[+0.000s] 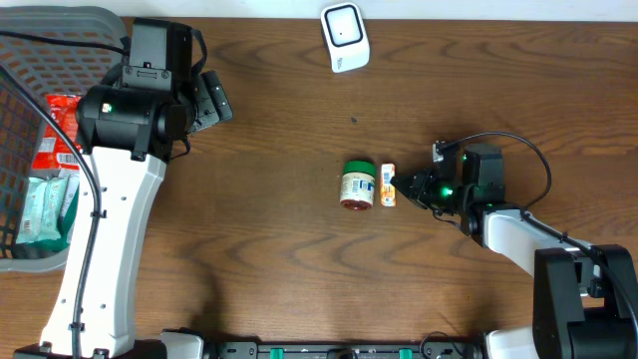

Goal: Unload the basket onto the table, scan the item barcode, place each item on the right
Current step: 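Open the right gripper and raise it away from the Kleenex pack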

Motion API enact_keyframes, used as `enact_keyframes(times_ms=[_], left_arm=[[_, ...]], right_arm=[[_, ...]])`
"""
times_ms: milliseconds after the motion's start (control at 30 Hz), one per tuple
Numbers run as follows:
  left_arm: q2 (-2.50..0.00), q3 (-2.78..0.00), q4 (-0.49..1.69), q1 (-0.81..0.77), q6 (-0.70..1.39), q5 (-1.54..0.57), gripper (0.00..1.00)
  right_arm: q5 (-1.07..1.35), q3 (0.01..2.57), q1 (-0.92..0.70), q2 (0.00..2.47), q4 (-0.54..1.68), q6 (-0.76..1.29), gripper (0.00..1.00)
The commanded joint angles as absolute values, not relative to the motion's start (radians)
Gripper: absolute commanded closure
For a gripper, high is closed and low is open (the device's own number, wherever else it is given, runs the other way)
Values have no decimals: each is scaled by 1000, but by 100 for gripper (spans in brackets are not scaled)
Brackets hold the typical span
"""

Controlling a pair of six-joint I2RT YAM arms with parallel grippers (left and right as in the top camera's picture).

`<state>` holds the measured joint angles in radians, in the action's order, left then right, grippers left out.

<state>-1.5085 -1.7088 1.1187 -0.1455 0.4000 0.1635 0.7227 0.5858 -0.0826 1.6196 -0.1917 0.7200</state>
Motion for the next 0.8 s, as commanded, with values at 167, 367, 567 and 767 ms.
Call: enact_keyframes(times_ms=[167,367,567,767], left_arm=[[-1509,-1721,1121,-142,405,166,6],[-1509,-1721,1121,-142,405,166,6],[-1509,-1721,1121,-142,405,166,6],[-1509,-1721,1121,-142,405,166,6]], right_arm=[[707,577,-94,1622,-191,725,99],[708,577,-94,1622,-191,725,99],[709,577,-94,1623,-190,725,99],[723,576,-112,1622,-191,724,99]])
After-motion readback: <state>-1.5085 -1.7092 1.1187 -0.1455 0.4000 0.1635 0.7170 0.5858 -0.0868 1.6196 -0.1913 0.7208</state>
